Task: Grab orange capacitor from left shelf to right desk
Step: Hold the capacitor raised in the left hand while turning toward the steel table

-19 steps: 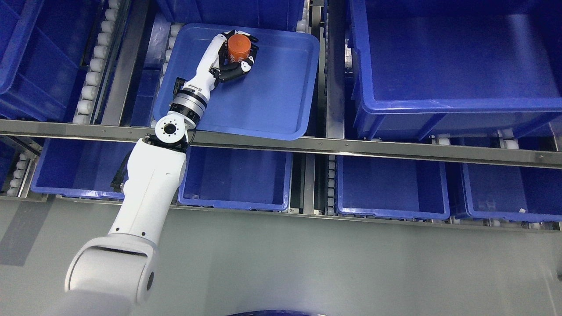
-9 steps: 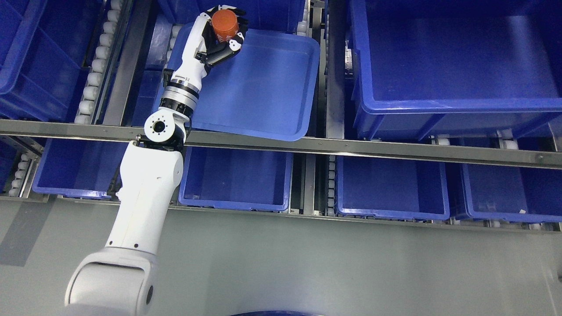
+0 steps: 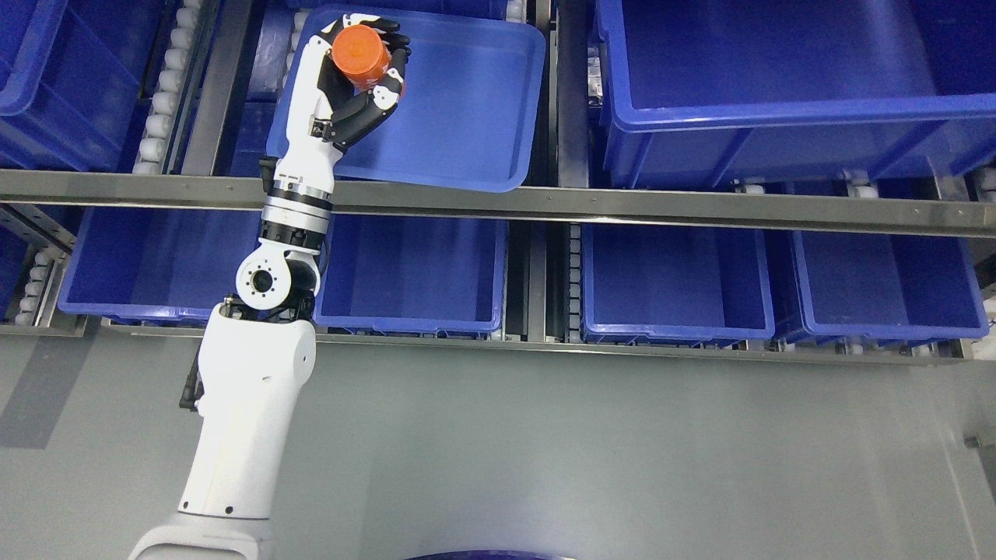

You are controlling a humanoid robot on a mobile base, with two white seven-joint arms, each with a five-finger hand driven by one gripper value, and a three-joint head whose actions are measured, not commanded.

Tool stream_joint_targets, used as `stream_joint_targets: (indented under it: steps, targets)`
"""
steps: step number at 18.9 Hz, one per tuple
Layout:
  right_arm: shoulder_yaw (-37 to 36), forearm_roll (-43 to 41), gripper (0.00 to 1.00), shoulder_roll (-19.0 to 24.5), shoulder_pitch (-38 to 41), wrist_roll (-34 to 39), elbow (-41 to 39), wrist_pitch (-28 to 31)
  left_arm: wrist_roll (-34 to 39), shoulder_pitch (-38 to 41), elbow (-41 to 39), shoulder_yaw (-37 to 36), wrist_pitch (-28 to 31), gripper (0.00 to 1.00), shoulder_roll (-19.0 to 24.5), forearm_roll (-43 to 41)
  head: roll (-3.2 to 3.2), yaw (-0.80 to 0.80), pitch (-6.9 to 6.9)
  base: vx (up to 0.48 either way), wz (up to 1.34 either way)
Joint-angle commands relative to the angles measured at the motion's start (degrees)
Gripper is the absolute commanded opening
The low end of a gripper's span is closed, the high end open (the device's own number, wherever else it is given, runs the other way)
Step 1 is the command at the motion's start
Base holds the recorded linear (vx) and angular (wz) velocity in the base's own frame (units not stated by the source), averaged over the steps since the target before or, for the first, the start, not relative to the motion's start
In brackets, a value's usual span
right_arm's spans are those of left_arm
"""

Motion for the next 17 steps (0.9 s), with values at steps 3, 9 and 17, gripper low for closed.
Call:
stream_joint_targets:
  steps: [3,9,17]
  targets:
    - [-0.6,0.0,1.00,-1.0,-0.1,0.0,-1.9,0.0,1.0,3.8,-12.2,0.2,-1.3,0.03,1.0,0.5,0.00,0.00,0.00,-0.227,-0.06]
    - [-0.6,0.0,1.00,-1.0,-0.1,0.0,-1.9,0.0,1.0,3.9,-13.2,0.1,-1.9,0.03,1.0,0.5,0.00,0.00,0.00,-0.233,-0.45]
    - [-0.6,0.0,1.00,-1.0,-0.1,0.0,-1.9,0.0,1.0,3.9,-13.2,-1.0,-1.9,0.03,1.0,0.6,0.00,0.00,0.00,-0.125,-0.87]
